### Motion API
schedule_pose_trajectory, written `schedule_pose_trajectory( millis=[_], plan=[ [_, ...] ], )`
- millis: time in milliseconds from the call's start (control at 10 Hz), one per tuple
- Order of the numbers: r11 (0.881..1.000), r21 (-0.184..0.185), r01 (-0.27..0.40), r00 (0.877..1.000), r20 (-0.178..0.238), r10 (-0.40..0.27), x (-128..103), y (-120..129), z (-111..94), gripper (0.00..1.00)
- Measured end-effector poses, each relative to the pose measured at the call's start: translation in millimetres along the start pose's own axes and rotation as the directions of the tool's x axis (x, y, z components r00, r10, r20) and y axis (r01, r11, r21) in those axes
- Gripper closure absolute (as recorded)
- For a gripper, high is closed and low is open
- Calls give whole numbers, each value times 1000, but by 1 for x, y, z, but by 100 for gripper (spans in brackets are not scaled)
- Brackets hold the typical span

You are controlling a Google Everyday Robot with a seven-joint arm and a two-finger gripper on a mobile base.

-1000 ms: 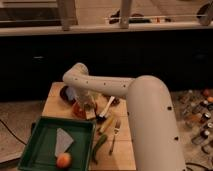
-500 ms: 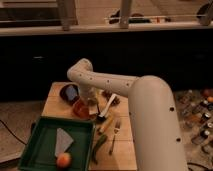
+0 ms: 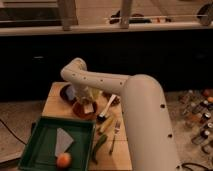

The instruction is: Wipe red bowl with eraser

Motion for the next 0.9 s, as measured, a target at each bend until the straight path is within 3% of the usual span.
schedule_pose_trajectory(
  millis=[400, 900],
  plan=[
    [999, 23, 36, 999, -22, -35, -17, -11, -9, 100],
    [1000, 28, 11, 998, -55, -9, -20, -2, -19, 100]
  ],
)
